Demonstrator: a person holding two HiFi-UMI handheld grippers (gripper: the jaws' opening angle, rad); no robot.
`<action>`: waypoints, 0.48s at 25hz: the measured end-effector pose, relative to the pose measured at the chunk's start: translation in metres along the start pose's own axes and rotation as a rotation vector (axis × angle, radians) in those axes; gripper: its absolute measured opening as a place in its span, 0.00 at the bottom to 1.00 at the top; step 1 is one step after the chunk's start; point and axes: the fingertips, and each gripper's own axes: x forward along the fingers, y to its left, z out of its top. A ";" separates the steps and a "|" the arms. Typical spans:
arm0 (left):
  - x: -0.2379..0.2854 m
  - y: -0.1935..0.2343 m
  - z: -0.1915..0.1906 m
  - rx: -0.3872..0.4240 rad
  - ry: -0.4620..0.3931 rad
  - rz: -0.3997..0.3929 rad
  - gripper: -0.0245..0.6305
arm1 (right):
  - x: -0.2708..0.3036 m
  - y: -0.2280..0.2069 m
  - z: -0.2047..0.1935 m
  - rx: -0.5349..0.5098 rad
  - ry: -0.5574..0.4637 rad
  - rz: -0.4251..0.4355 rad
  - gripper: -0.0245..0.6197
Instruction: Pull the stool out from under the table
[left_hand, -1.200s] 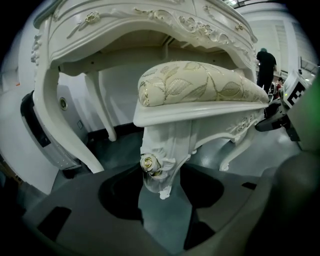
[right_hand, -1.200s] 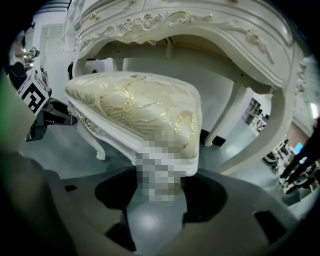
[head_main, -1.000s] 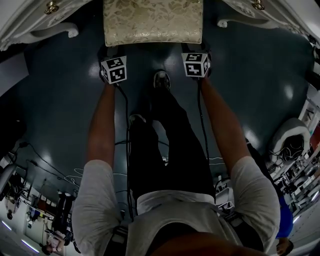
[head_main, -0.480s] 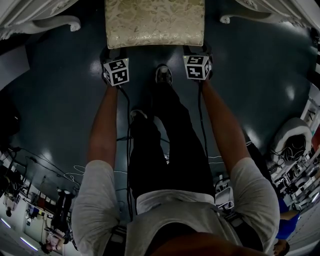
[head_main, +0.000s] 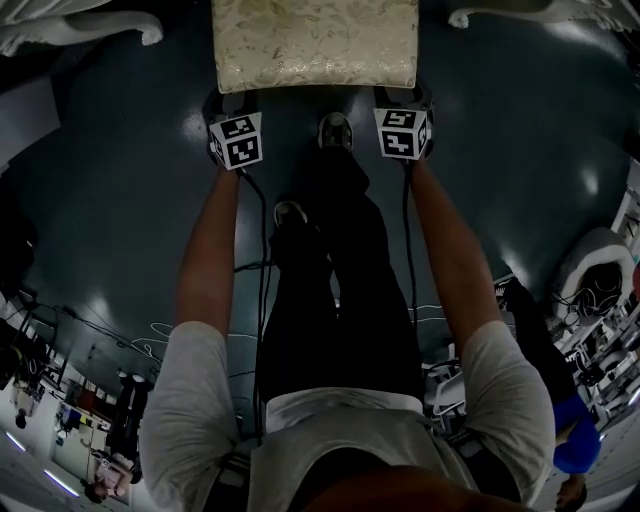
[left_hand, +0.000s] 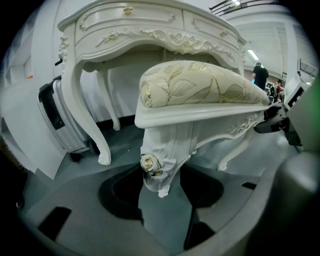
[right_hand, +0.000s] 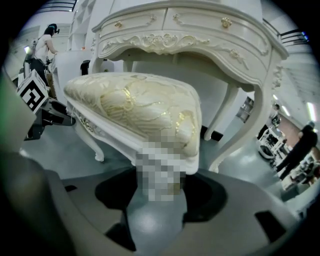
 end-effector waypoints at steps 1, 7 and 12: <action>-0.003 0.000 -0.006 0.002 -0.002 -0.004 0.40 | -0.004 0.005 -0.006 0.005 -0.002 -0.003 0.50; -0.005 -0.004 -0.022 0.029 0.026 -0.023 0.40 | -0.010 0.014 -0.026 0.015 0.005 0.000 0.50; 0.000 0.001 -0.017 0.024 0.032 -0.011 0.40 | -0.007 0.016 -0.023 0.015 0.005 0.012 0.50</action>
